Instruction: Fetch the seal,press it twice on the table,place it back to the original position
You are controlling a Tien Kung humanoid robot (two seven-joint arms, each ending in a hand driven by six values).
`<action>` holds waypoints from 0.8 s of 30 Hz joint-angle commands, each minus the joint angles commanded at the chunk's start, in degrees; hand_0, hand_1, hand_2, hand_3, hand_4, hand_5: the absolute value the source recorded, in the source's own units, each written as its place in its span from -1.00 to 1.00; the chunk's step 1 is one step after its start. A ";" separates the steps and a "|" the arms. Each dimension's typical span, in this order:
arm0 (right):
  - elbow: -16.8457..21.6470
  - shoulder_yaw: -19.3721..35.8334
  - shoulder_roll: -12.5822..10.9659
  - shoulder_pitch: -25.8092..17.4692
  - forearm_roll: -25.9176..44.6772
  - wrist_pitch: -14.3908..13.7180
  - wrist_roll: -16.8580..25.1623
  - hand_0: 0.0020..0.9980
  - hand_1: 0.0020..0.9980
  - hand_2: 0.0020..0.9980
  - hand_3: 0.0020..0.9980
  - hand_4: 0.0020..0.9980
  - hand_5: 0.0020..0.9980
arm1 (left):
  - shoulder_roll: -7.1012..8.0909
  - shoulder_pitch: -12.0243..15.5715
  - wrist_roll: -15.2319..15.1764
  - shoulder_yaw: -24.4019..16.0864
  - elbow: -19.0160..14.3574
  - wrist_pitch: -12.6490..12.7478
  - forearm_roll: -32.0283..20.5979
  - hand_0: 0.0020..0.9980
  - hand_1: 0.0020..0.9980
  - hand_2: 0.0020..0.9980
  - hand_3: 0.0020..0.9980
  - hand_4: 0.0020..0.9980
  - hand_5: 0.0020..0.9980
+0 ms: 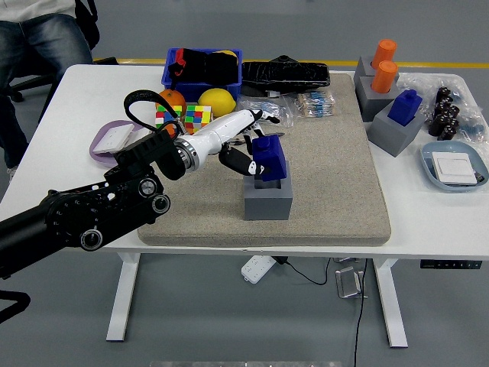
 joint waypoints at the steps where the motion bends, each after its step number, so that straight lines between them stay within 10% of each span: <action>1: -0.01 0.01 0.00 0.01 -0.01 -0.01 0.00 0.81 0.51 0.51 0.55 0.78 0.10 | 0.06 -0.08 0.14 0.14 -0.01 -0.14 0.10 0.60 -0.22 -0.33 0.74 0.37 -1.00; 24: 0.03 -0.81 -0.40 0.16 0.14 0.00 0.01 0.81 0.51 0.51 0.55 0.78 0.10 | 0.55 -2.48 3.03 3.88 -0.71 -3.12 1.28 0.59 -0.25 -0.35 0.73 0.33 -1.00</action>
